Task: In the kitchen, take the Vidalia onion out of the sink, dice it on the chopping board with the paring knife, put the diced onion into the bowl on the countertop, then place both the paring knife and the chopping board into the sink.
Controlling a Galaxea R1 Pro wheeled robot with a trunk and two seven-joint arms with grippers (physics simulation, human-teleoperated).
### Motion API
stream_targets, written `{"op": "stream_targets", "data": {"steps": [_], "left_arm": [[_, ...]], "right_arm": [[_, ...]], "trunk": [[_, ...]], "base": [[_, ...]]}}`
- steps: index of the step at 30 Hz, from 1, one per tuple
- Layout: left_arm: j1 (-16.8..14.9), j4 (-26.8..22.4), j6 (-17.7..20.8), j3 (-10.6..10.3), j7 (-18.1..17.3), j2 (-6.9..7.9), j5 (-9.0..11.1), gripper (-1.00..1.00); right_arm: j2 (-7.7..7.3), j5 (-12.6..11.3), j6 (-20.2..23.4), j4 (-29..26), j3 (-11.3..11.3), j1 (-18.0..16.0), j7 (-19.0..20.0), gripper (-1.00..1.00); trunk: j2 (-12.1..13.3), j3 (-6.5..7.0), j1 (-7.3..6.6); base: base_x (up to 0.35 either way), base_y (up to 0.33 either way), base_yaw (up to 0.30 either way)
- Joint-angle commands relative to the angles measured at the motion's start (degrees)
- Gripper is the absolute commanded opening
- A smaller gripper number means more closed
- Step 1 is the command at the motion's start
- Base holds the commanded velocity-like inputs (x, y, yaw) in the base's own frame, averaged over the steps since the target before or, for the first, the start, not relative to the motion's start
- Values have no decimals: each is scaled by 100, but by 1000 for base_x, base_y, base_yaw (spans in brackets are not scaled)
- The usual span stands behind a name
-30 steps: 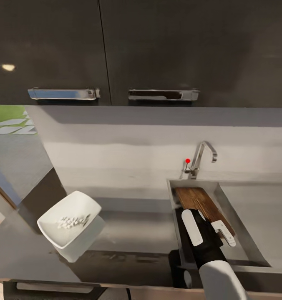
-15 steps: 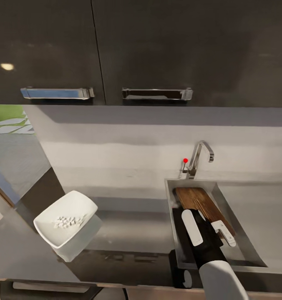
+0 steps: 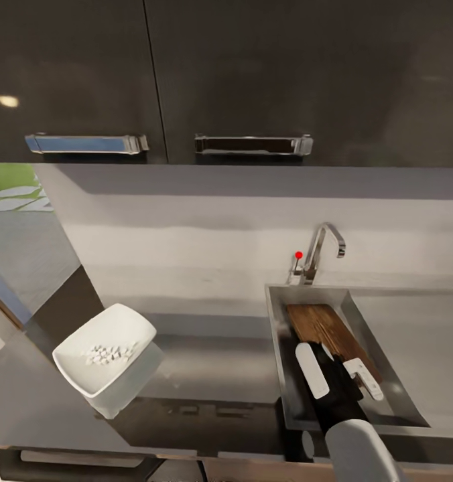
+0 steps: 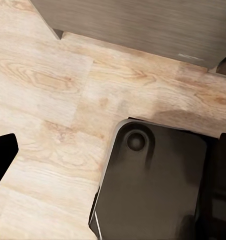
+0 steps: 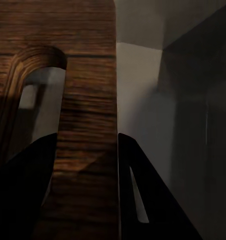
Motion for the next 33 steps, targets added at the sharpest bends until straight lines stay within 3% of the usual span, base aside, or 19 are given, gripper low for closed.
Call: {"op": "stream_targets", "data": {"steps": [1,16,19,23,33], "left_arm": [[-1,-11,-12,-48,55,10,30,100],[-1,-1,-12,-48,54,10,30,100],[-1,5,-11,-48,54,10,30,100],[-1,2,-9,-48,54,10,30,100],[-1,0,-8,-48,54,10,30,100]], "right_arm": [[-9,-9,-68,59,-8,-5,29,-100],[-85,24,-166,202,-8,-5,597,-100],[-170,15,-187,471,-8,-5,762,-100],[-218,16,-563,796,-8,-5,1047,-100],[-241,17,-732,1011,-8,-5,1123,-100]], "trunk": [[-11,-16,3],[-11,-43,3],[-11,-43,3],[-11,-43,3],[-11,-43,3]], "base": [[0,0,0],[0,0,0],[0,0,0],[0,0,0],[0,0,0]]}}
